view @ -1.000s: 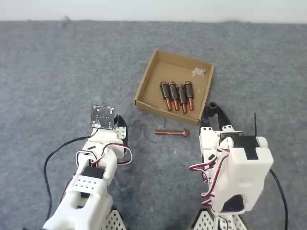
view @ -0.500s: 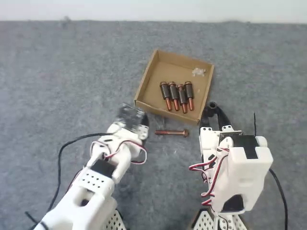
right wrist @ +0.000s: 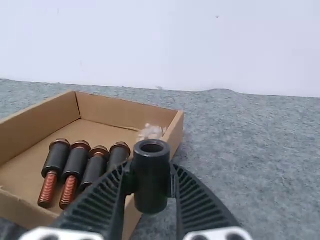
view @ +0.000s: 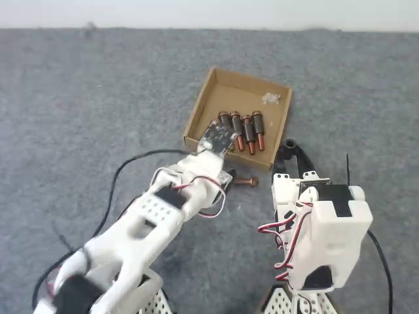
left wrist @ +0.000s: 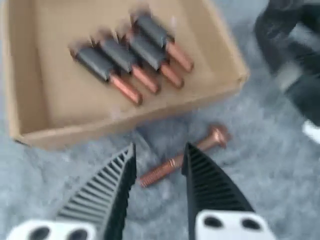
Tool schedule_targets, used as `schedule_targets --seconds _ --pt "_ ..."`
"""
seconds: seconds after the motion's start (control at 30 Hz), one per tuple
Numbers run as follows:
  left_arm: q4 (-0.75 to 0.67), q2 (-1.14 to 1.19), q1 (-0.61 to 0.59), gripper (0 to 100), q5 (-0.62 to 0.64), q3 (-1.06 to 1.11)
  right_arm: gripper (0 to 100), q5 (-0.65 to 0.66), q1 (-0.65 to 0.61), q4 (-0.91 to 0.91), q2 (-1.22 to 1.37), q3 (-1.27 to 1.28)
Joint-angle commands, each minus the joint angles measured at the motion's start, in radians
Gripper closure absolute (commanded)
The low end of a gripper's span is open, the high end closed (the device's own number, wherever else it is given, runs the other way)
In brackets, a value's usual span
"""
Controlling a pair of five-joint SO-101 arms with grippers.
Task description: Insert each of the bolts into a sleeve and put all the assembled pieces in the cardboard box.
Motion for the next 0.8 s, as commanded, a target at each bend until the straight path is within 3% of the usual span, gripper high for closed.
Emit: schedule_targets --seconds 0.0,0.33,0.57,0.77 --pt "0.071 0.101 0.003 86 0.009 -0.136 99.2 -0.009 -0.008 -0.031 0.004 0.003" --pt "0.112 0.11 0.095 86 -0.227 -0.151 99.2 -0.009 -0.008 -0.031 0.004 0.003" --pt "0.115 0.19 0.123 86 -0.27 -0.22 99.2 -0.009 -0.008 -0.031 0.005 0.003" --pt "0.302 0.381 0.141 86 -0.362 -0.444 99.2 -0.009 -0.008 -0.031 0.005 0.002"
